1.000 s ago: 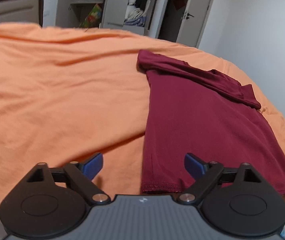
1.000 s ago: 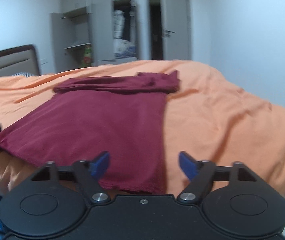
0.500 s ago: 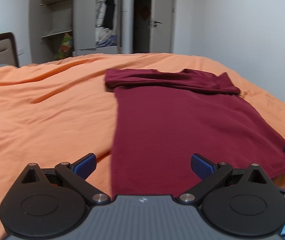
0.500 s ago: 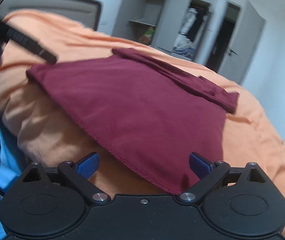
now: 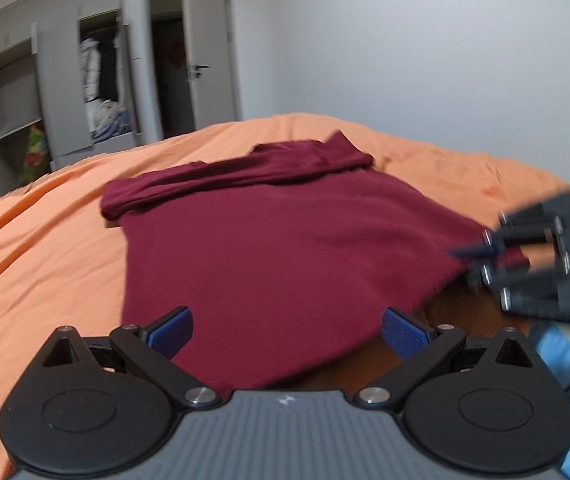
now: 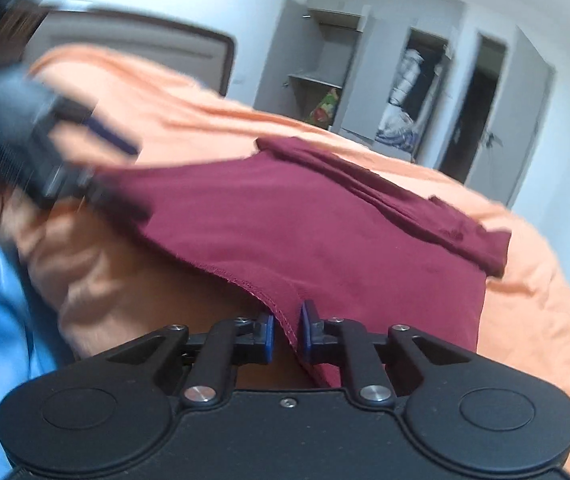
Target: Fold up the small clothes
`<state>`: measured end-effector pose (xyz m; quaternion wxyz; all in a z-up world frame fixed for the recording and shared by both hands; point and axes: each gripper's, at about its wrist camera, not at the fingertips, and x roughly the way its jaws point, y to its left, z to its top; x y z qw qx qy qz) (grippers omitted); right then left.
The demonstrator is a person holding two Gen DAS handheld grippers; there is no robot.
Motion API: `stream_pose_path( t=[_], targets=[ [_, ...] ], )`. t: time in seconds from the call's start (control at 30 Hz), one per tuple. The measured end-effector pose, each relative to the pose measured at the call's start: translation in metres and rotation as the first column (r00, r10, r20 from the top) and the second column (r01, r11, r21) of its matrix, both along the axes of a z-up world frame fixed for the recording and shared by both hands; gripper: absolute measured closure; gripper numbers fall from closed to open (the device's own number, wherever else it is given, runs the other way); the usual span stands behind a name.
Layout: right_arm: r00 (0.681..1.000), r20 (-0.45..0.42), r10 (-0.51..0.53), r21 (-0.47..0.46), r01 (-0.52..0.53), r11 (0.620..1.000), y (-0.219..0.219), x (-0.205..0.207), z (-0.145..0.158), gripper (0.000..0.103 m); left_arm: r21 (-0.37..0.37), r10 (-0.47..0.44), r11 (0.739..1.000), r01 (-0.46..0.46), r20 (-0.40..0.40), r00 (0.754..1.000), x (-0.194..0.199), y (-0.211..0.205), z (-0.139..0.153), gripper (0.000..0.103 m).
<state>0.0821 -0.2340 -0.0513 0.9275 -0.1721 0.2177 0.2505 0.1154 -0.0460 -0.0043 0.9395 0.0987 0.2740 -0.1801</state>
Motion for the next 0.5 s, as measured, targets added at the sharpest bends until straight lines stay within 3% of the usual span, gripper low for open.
stream_pose_path(
  t=[0.3,0.37,0.5],
  targets=[
    [0.997,-0.074,-0.032,0.153,0.043,0.987,-0.010,0.019,0.022,0.089,0.185,0.049,0.981,-0.059,0.062,0.997,0.006,-0.025,-0.024,0.003],
    [0.996,-0.079,-0.040,0.176,0.054,0.983,-0.013,0.020,0.024,0.089,0.207,0.070,0.975,-0.079,0.052,0.996,0.010,-0.026,-0.027,0.010],
    [0.996,-0.073,-0.054,0.169,0.066,0.983,-0.014,0.016,0.024,0.089,0.241,0.130,0.961,-0.137,0.045,0.991,0.016,-0.016,-0.032,0.038]
  ],
)
